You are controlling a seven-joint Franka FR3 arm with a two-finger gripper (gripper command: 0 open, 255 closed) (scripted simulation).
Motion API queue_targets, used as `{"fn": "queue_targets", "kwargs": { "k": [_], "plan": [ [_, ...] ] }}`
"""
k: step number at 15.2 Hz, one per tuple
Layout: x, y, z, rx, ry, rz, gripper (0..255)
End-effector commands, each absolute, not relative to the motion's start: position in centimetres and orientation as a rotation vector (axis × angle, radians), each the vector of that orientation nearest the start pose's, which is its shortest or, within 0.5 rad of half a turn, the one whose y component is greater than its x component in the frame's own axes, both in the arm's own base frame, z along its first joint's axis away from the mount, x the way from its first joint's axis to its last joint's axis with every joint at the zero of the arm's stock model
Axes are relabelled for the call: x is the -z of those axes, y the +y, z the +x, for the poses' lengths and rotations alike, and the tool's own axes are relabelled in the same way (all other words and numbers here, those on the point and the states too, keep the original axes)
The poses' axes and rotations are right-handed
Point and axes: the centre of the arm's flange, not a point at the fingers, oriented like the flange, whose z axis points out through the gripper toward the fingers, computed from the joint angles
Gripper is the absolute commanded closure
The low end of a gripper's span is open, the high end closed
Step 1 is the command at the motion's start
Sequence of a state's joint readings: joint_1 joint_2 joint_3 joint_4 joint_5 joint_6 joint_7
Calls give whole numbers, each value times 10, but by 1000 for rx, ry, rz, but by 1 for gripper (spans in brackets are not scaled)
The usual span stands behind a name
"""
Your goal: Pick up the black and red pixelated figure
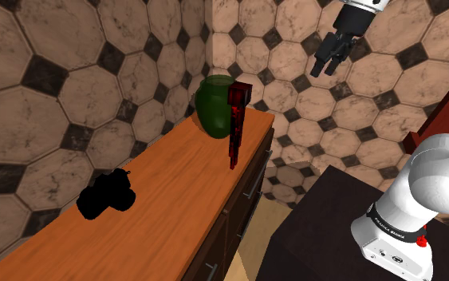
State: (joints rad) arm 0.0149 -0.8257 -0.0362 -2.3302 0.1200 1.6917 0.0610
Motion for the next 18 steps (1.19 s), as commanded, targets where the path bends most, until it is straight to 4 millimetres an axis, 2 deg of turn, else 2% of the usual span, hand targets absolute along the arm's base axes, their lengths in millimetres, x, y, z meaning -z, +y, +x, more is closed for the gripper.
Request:
{"fn": "queue_targets", "kwargs": {
  "k": [1, 9, 18],
  "plan": [
    [-628, 1, 308, 274, 114, -2976, 0],
    [-634, 93, 385, 159, 33, -3048, 0],
    [-627, 201, 466, 24, -63, -3122, 0]
  ]
}}
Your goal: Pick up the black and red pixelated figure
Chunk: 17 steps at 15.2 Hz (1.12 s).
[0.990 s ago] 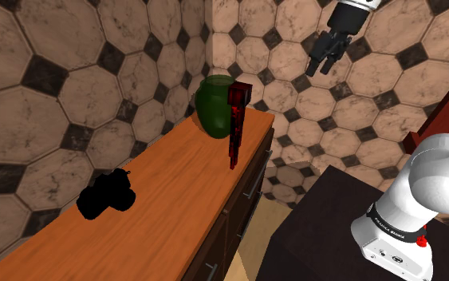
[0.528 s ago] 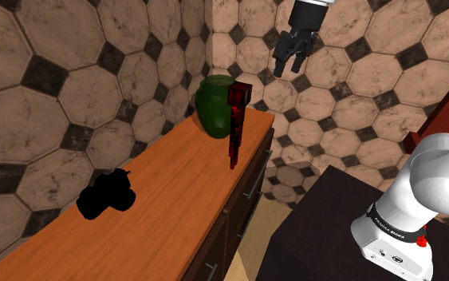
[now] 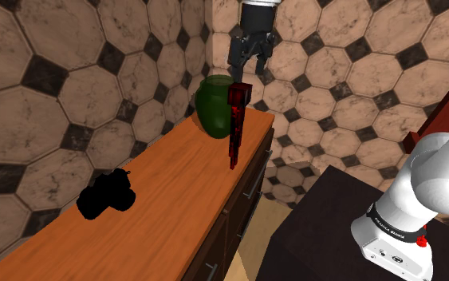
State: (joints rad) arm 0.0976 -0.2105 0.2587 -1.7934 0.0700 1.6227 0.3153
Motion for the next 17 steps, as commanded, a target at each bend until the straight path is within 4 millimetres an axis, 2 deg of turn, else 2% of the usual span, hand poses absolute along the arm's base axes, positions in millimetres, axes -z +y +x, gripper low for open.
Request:
{"fn": "queue_targets", "kwargs": {
  "k": [1, 2, 9, 11, 12, 17],
  "plan": [
    [-625, 213, 474, 8, -73, -3130, 0],
    [-624, 219, 478, 2, -78, -3133, 0],
    [-587, 219, 478, 2, -78, -3133, 0],
    [-584, 219, 478, 2, -78, -3133, 0],
    [-584, 218, 478, 2, -78, -3133, 255],
    [-584, 218, 478, 2, -78, -3133, 255]
  ]
}}
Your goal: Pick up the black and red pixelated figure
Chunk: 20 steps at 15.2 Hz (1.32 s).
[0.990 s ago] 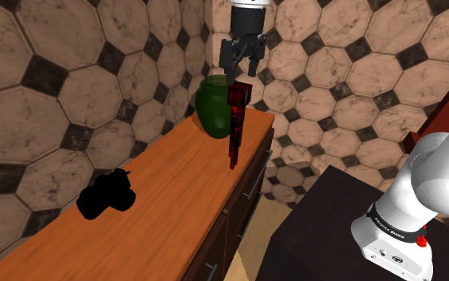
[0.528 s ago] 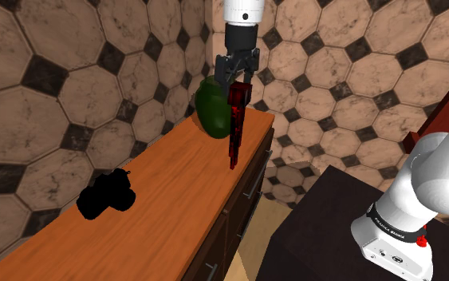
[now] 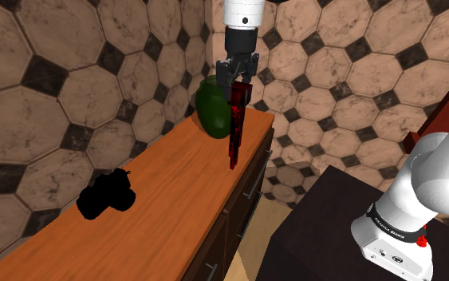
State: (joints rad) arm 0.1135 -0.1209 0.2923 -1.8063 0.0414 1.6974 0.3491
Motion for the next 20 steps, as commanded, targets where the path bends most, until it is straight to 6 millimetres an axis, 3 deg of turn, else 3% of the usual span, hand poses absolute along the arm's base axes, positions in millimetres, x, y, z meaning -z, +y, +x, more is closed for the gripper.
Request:
{"fn": "queue_targets", "kwargs": {
  "k": [1, 4, 20],
  "plan": [
    [-584, 218, 478, 2, -78, -3133, 255],
    [-584, 219, 478, 2, -78, -3133, 255],
    [-664, 219, 478, 2, -78, -3133, 255]
  ]
}}
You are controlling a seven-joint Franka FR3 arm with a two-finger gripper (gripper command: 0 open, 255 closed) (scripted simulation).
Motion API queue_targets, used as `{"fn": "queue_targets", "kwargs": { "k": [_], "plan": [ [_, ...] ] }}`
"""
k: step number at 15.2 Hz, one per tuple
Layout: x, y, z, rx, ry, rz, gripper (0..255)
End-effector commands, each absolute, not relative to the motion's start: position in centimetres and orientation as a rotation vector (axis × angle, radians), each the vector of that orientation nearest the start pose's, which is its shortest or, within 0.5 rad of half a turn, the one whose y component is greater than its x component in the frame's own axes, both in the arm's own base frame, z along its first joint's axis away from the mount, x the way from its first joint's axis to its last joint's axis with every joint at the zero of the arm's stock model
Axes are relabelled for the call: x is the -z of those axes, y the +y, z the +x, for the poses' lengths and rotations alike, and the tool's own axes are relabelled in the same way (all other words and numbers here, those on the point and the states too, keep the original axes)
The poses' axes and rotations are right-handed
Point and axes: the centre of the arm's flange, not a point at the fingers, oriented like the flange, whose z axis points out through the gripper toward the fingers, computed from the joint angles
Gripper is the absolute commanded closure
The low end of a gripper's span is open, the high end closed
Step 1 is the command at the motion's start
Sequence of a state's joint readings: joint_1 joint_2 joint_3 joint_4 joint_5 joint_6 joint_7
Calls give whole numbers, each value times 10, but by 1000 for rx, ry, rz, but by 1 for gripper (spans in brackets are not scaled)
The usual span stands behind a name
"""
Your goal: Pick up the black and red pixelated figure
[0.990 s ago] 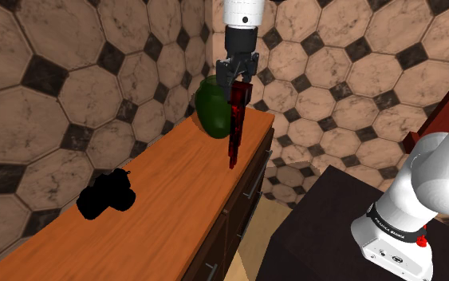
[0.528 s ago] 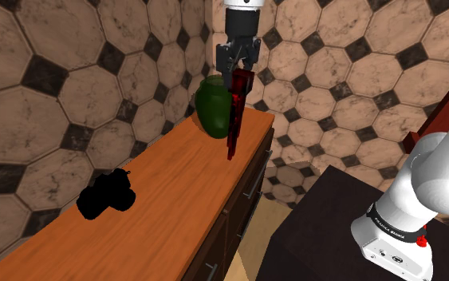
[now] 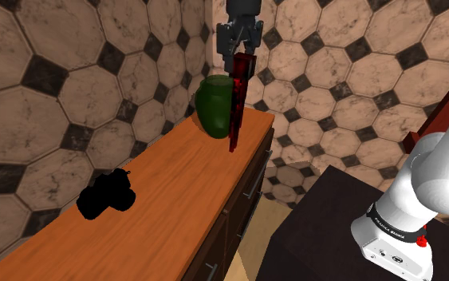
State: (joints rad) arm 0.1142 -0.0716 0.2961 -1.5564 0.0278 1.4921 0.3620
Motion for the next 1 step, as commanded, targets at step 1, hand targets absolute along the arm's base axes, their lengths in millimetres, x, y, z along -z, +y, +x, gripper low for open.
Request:
{"fn": "queue_targets", "kwargs": {
  "k": [1],
  "plan": [
    [-664, 219, 478, 2, -78, -3133, 255]
  ]
}}
